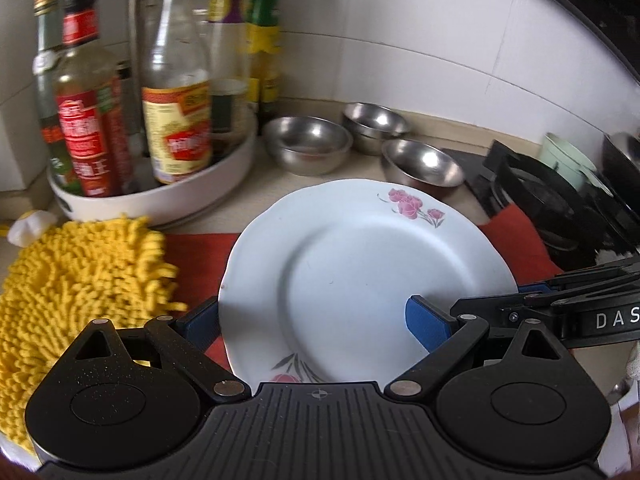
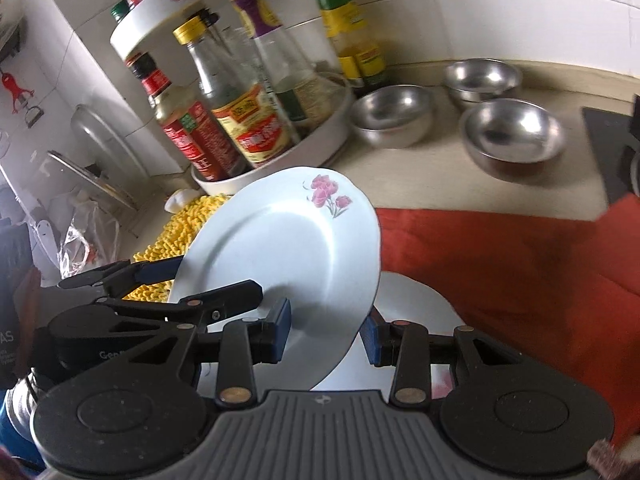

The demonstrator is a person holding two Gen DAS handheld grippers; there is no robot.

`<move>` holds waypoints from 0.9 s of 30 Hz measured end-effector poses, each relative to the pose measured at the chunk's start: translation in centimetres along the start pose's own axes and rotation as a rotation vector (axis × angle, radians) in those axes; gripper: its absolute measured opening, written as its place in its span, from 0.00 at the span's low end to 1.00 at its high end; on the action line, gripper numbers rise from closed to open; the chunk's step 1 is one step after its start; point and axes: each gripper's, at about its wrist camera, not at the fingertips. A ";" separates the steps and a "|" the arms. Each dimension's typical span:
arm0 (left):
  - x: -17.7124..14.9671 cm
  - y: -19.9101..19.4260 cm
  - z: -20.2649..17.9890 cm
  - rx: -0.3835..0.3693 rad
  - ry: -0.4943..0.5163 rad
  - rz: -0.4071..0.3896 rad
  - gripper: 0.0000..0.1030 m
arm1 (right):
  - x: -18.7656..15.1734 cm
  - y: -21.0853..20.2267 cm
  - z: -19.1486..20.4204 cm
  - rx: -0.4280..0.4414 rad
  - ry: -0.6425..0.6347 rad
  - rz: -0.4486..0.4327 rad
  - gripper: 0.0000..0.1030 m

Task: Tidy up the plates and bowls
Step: 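Carry the held pink-flower plates with the right tool onto the red cloth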

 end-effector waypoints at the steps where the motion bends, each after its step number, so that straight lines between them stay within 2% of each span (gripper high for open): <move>1: -0.1 0.1 -0.5 -0.005 0.005 0.003 0.95 | -0.2 -0.3 -0.3 -0.004 0.006 -0.001 0.34; 11: -1.5 0.8 -3.9 -0.027 0.030 0.051 0.95 | -2.9 -2.4 -3.6 -0.024 0.061 0.023 0.34; 27: -3.8 2.1 -5.3 -0.049 0.011 0.122 0.95 | -4.9 -1.9 -5.5 -0.070 0.070 0.071 0.36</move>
Point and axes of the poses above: each gripper's, at about its wrist camera, not at the fingertips, and y roughly the way its jaws point, z to its left, x to its top, and after that the axes turned 8 degrees about y, right-handed
